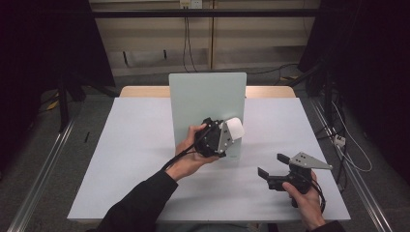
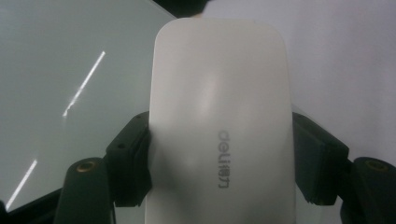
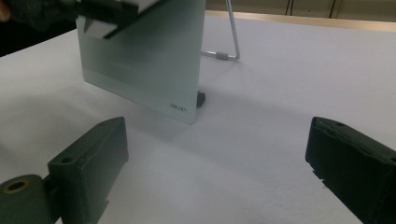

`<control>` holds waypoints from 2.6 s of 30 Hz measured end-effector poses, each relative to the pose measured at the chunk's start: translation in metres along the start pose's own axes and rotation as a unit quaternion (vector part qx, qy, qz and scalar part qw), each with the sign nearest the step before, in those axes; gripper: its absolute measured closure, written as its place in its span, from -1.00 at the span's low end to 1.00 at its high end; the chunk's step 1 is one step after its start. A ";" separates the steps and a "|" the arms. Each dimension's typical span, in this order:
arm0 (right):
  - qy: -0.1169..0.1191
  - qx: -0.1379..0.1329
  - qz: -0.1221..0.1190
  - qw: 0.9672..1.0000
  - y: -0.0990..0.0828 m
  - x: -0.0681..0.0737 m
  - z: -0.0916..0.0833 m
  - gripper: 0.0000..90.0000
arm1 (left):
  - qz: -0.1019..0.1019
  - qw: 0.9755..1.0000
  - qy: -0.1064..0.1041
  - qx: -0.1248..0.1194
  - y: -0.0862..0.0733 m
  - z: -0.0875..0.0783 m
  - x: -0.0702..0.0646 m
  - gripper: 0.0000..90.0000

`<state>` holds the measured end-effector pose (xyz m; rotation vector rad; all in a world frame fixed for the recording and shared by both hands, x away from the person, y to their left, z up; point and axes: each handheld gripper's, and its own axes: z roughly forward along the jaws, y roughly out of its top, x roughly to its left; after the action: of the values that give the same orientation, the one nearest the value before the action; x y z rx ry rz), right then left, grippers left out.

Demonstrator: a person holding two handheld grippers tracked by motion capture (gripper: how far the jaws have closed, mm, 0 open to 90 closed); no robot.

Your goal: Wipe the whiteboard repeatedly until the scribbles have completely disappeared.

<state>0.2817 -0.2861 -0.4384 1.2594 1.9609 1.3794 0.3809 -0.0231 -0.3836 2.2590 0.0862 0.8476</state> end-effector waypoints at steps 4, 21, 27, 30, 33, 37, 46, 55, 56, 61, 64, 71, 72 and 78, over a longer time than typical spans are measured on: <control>0.000 0.000 0.001 1.000 0.000 0.000 0.000 -0.87 | -0.010 1.000 -0.007 -0.004 0.000 -0.001 0.004 -0.31; -0.001 0.000 0.002 1.000 0.000 0.000 0.000 -0.88 | -0.024 0.999 0.042 -0.020 0.007 -0.019 0.036 -0.31; -0.002 0.000 0.004 1.000 0.000 0.000 0.000 -0.88 | -0.005 1.000 0.018 -0.005 0.001 -0.009 0.014 -0.31; -0.001 0.000 0.004 1.000 0.000 0.000 0.000 -0.88 | 0.009 1.000 0.000 0.009 -0.004 -0.003 0.002 -0.31; -0.002 0.000 0.002 1.000 0.000 0.000 0.000 -0.88 | 0.008 1.000 -0.011 0.012 -0.009 0.001 -0.008 -0.31; -0.002 0.000 0.002 1.000 0.000 0.000 0.000 -0.88 | -0.001 1.000 -0.023 0.009 -0.011 -0.001 -0.005 -0.31; 0.000 -0.001 0.002 1.000 0.000 0.000 0.000 -0.88 | -0.041 0.999 0.026 -0.023 -0.001 -0.025 0.040 -0.31; 0.000 -0.001 0.004 1.000 0.000 0.000 0.000 -0.87 | -0.050 0.997 0.053 -0.034 -0.003 -0.038 0.060 -0.31; 0.000 -0.001 0.002 1.000 0.000 0.000 0.000 -0.88 | -0.048 0.997 0.048 -0.030 -0.006 -0.037 0.057 -0.31; -0.001 0.000 0.004 1.000 0.000 0.000 -0.001 -0.88 | -0.024 0.999 0.024 -0.009 -0.024 -0.032 0.034 -0.31; -0.001 -0.001 0.003 1.000 0.000 0.000 0.000 -0.88 | -0.019 1.000 0.005 0.004 -0.035 -0.028 0.018 -0.31; -0.001 -0.001 0.003 1.000 0.000 0.000 0.000 -0.87 | -0.020 1.000 -0.017 0.013 -0.047 -0.026 0.007 -0.31; -0.002 0.000 0.004 1.000 0.000 0.000 0.000 -0.88 | -0.020 1.000 -0.012 0.012 -0.047 -0.028 0.010 -0.31; -0.001 0.000 0.005 1.000 0.000 0.000 0.000 -0.88 | -0.044 0.999 0.020 -0.003 -0.048 -0.045 0.034 -0.31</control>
<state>0.2813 -0.2860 -0.4383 1.2721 1.9552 1.3826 0.3892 0.0492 -0.3721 2.2163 0.2005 0.8448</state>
